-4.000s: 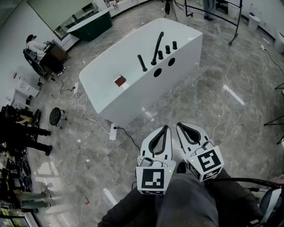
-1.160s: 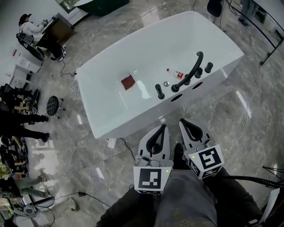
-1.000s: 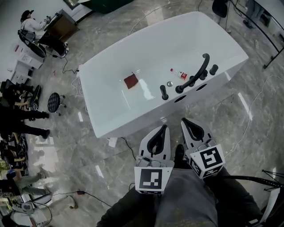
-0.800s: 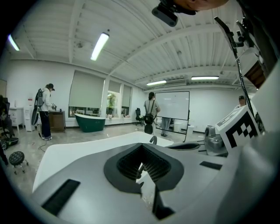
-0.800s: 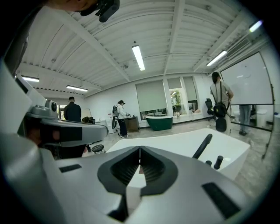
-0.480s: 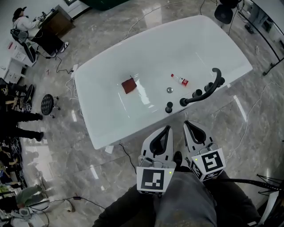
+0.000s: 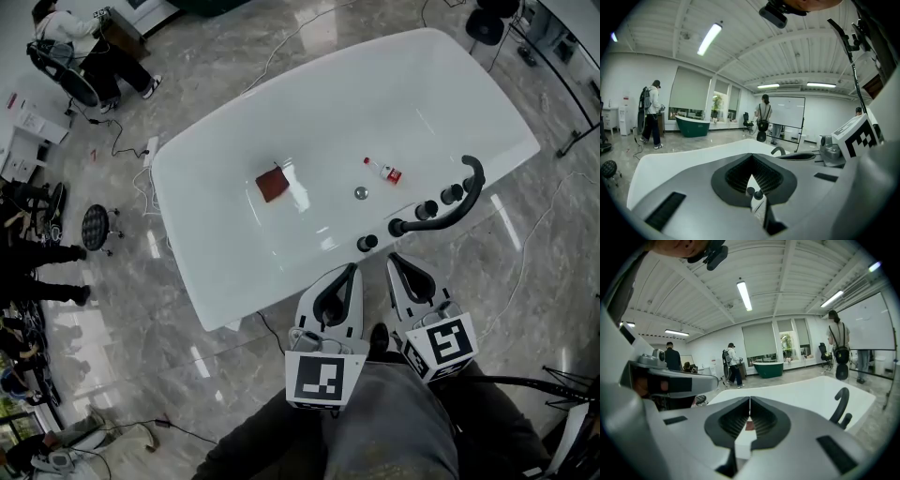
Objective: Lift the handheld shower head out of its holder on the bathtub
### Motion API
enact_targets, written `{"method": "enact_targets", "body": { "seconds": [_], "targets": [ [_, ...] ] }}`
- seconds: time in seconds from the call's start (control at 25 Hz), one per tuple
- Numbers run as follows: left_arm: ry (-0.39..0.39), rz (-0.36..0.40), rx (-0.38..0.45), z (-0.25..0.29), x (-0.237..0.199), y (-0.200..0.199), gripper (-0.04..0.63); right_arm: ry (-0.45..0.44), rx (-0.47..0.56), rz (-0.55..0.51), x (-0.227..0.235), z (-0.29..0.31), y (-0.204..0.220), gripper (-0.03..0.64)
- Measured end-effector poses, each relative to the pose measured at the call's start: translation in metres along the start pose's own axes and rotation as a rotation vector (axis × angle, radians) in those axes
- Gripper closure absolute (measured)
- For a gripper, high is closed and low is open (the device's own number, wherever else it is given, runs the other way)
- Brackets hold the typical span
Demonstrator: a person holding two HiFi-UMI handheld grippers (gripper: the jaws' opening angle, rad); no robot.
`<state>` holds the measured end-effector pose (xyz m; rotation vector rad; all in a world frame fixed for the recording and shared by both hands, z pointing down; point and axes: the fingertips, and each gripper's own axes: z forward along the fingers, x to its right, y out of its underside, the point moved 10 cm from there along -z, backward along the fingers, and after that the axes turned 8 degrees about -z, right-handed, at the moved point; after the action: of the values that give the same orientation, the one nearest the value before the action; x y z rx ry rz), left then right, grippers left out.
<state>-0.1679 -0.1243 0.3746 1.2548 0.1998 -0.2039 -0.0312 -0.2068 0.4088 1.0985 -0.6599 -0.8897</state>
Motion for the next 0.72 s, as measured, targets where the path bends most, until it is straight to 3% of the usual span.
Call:
{"method": "enact_targets", "body": {
  "seconds": [0.52, 0.72],
  "targets": [
    [0.031, -0.017, -0.038, 0.020, -0.062, 0.004, 0.592, 0.067, 0.012, -0.035, -0.015, 0.051, 0.005, 0.610],
    [0.047, -0.011, -0.068, 0.033, -0.068, 0.012, 0.592, 0.091, 0.003, -0.036, -0.010, 0.059, 0.012, 0.570]
  ]
}}
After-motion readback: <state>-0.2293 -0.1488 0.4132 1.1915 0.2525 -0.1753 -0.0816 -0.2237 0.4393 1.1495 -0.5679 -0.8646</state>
